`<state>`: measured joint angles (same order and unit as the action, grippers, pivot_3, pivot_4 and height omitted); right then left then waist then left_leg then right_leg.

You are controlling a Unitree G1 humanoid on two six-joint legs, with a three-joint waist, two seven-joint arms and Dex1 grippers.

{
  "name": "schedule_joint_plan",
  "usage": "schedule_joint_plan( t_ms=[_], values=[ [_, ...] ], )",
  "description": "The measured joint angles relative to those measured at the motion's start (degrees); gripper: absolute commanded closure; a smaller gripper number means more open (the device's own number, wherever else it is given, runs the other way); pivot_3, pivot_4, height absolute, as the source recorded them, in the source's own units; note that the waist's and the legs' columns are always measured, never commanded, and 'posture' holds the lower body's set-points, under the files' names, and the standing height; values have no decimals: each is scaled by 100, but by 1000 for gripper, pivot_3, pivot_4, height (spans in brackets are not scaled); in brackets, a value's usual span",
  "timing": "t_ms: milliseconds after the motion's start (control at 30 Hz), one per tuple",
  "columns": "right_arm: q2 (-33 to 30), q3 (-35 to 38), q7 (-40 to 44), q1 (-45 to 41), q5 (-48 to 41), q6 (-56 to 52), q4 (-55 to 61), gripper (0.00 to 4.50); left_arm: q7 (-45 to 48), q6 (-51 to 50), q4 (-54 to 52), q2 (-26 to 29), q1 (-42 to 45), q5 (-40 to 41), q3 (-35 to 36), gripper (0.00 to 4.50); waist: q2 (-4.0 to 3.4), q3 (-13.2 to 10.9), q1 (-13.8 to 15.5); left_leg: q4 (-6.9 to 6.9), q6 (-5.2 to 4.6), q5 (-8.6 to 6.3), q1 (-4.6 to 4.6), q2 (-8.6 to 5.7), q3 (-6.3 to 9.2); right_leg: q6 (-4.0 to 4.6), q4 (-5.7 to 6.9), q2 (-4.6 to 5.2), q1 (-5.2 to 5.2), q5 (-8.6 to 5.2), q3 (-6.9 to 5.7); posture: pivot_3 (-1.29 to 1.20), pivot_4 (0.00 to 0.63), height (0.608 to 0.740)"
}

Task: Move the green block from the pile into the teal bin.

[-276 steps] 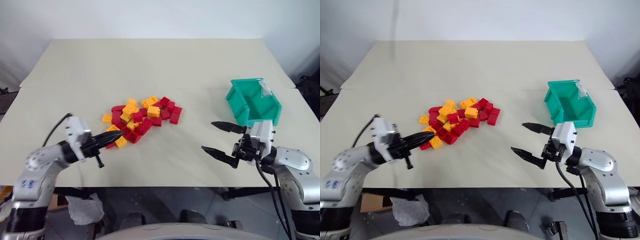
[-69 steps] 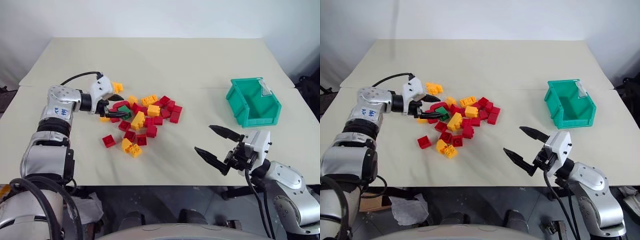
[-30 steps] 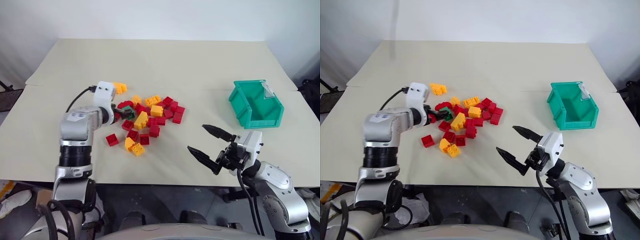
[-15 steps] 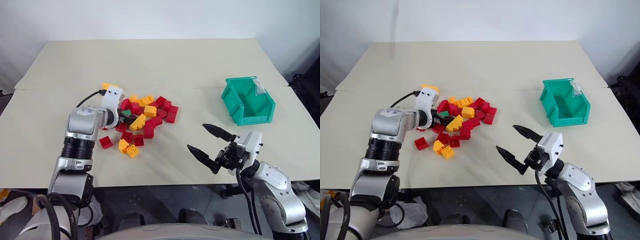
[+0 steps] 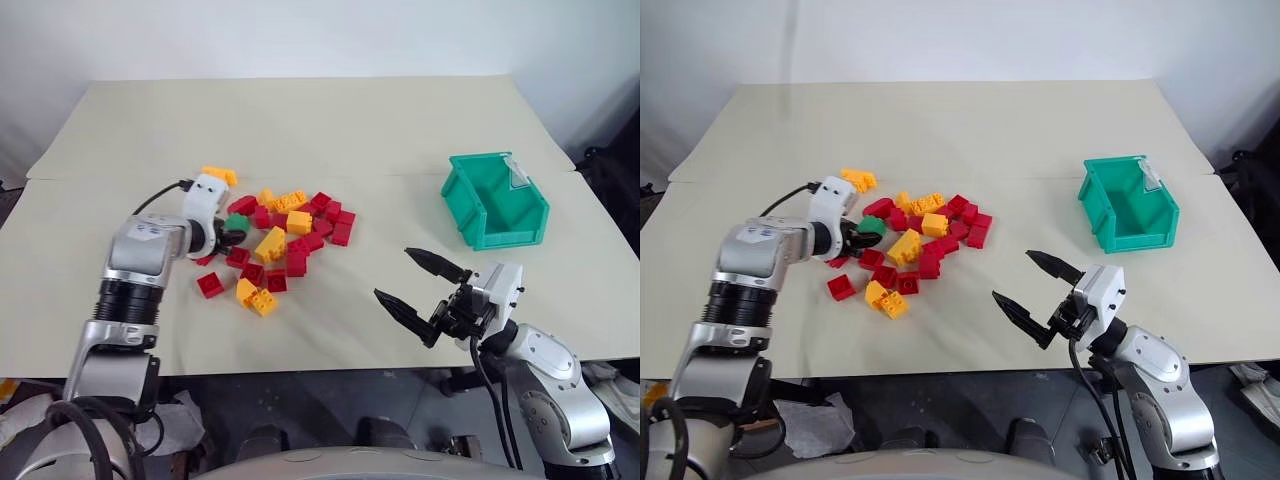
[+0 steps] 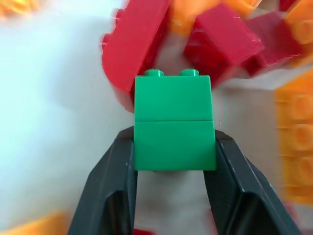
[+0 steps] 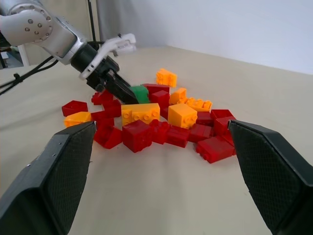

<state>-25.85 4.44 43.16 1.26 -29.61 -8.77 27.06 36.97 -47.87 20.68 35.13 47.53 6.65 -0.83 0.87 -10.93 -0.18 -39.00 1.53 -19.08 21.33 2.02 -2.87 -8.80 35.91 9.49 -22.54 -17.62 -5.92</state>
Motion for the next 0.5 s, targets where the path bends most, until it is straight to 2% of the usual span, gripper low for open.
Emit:
schedule_joint_plan(
  t_ms=[167,300,367,500],
  values=[
    [-47,51,8,51,-4,-1,2,0,1698,2152,416,500,-1,407,270,3014,1,-1,85,-6,-4,-3,11,-2,-1,0,-15,0,2,0,-2,0,150,740],
    [-169,255,-9,214,-9,-5,24,0,2931,2868,443,420,281,727,166,3014,3,-2,204,-13,-8,-6,18,-4,0,-1,-18,0,5,0,-4,0,150,740],
    [-283,465,-23,366,-23,-6,108,0,3375,3108,441,203,565,727,-113,3014,3,-1,249,-15,-14,-9,19,-8,-1,-3,-26,0,9,1,-4,0,150,740],
    [-547,1182,-29,1013,-114,-11,294,0,3850,3889,765,-992,1151,371,-1059,3014,6,0,373,-19,-26,-15,23,-12,-5,-16,-41,1,14,9,-3,0,150,740]
  ],
)
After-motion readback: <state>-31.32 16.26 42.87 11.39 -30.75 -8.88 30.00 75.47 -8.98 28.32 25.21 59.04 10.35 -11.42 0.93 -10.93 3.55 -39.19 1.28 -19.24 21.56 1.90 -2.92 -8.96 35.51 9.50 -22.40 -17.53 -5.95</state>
